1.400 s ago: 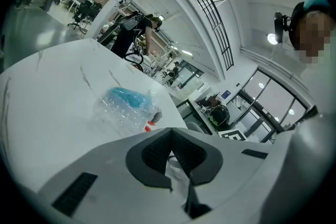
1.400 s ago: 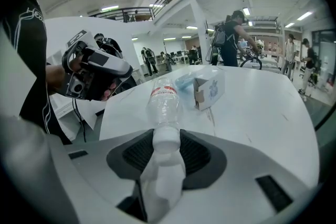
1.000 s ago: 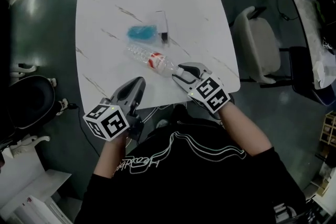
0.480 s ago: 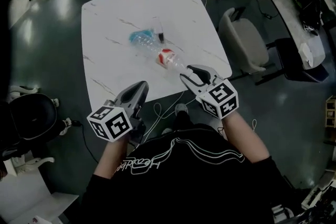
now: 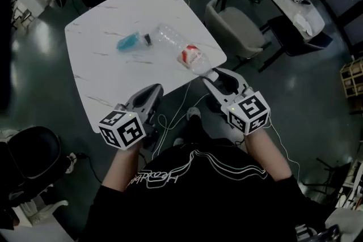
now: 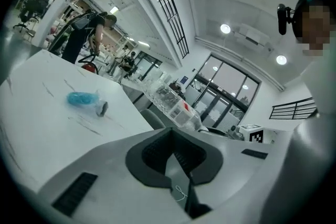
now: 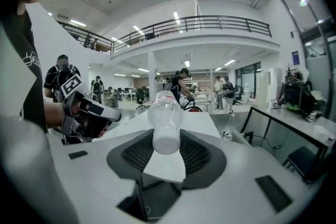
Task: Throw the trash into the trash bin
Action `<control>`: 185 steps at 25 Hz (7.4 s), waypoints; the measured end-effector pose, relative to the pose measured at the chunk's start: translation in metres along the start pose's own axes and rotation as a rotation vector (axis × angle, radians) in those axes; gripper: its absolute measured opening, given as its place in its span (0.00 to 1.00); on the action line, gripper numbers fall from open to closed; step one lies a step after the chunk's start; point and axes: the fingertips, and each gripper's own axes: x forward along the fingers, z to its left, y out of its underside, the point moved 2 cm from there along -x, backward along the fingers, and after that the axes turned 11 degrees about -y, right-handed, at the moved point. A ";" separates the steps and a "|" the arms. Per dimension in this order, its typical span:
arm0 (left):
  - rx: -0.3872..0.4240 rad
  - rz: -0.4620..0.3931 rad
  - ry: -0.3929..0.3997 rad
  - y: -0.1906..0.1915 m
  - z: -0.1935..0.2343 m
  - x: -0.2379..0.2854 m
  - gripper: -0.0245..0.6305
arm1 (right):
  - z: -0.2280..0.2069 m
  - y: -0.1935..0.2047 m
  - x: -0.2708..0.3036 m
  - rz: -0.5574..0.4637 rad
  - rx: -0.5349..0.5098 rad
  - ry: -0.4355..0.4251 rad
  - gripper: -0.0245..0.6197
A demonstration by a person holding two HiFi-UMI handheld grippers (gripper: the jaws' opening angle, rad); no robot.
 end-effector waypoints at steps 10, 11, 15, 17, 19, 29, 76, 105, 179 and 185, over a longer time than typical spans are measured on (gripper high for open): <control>0.035 0.157 0.184 0.042 -0.069 0.062 0.04 | -0.032 0.036 -0.117 0.006 0.084 0.288 0.31; 0.039 0.172 0.197 0.047 -0.075 0.070 0.04 | -0.037 0.042 -0.127 0.005 0.098 0.311 0.31; 0.068 0.252 0.246 0.071 -0.103 0.100 0.04 | -0.059 0.064 -0.168 -0.015 0.138 0.418 0.31; 0.085 0.300 0.262 0.085 -0.116 0.116 0.04 | -0.069 0.076 -0.187 -0.013 0.152 0.466 0.31; 0.092 0.334 0.265 0.096 -0.127 0.133 0.04 | -0.080 0.089 -0.202 -0.010 0.174 0.494 0.31; 0.102 0.481 0.230 0.165 -0.159 0.210 0.04 | -0.136 0.166 -0.246 0.014 0.307 0.493 0.31; -0.106 0.791 -0.129 0.434 -0.035 0.309 0.04 | -0.212 0.648 -0.128 0.653 1.017 0.293 0.44; 0.153 0.125 0.147 0.063 -0.243 0.249 0.04 | -0.219 0.037 -0.217 -0.074 0.242 -0.111 0.10; -0.178 -0.055 -0.340 -0.066 0.198 0.048 0.04 | -0.095 0.066 0.357 0.398 -0.026 -0.134 0.28; -0.173 -0.053 -0.342 -0.064 0.192 0.050 0.04 | -0.097 0.061 0.347 0.375 -0.023 -0.131 0.27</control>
